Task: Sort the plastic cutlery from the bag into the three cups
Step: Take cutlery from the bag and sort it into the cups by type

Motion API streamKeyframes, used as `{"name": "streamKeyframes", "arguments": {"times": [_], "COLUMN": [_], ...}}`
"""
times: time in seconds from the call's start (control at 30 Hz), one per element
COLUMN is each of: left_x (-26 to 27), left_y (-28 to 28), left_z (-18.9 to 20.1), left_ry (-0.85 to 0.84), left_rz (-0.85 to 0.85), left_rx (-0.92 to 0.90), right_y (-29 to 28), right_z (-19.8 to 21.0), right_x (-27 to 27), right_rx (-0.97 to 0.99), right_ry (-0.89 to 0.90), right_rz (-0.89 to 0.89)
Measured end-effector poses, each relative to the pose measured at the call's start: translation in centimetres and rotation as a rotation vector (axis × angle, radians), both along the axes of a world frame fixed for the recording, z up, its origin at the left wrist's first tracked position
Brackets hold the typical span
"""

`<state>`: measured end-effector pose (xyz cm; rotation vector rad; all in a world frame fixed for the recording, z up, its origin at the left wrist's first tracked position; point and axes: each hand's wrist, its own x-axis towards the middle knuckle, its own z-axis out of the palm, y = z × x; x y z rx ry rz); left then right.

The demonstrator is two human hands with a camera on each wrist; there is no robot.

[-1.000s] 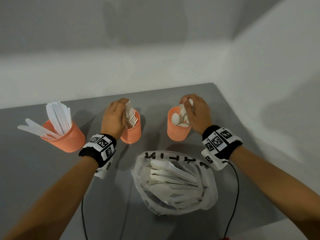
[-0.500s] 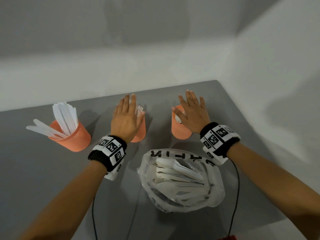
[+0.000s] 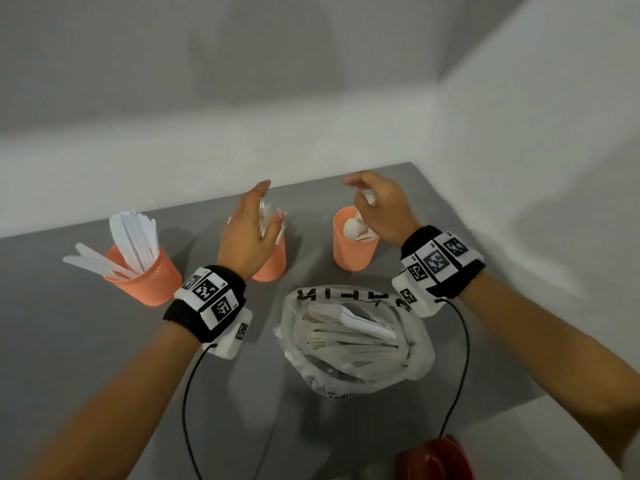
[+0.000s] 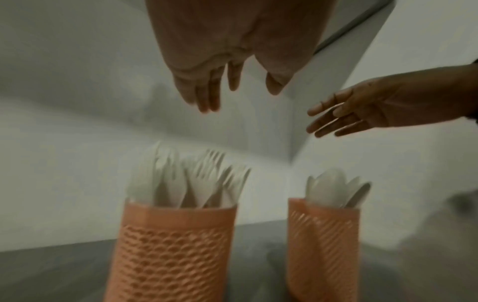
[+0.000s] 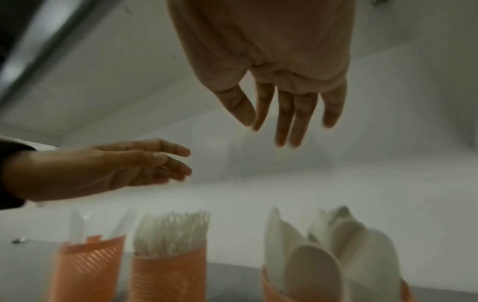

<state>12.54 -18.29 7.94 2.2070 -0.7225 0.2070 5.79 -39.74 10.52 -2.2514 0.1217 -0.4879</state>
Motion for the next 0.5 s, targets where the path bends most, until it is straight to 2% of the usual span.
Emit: {"name": "streamKeyframes", "arguments": {"times": [0.1,0.2,0.23,0.33,0.37,0.43,0.5], "left_x": [-3.1,-6.0,-6.7,-8.1,-8.4,-9.2,-9.8], "left_y": [0.2,0.4,0.5,0.6,0.6,0.6,0.9], "left_z": [0.9,0.2,-0.3,-2.1,-2.5,-3.4,-4.2], "left_ry": [0.174,0.242,0.239,0.173,0.188,0.263,0.396], "left_rz": [-0.116,-0.217,-0.244,-0.272,-0.256,-0.227,-0.212], "left_rx": [-0.171,-0.201,-0.175,-0.009,0.068,0.212,0.303], "right_y": [2.1,4.2,4.8,6.1,6.2,6.3,6.3], "right_z": [1.0,0.6,0.0,-3.3,-4.5,-6.4,-7.9], "right_x": [-3.3,-6.8,-7.8,-9.6,-9.7,-9.8,-10.1], "right_rx": [0.157,0.136,0.073,-0.401,-0.503,-0.583,-0.586], "right_ry": [0.119,0.413,0.540,0.822,0.895,1.005,1.024], "right_rz": [0.199,0.382,0.428,0.444,0.424,0.382,0.316]}}
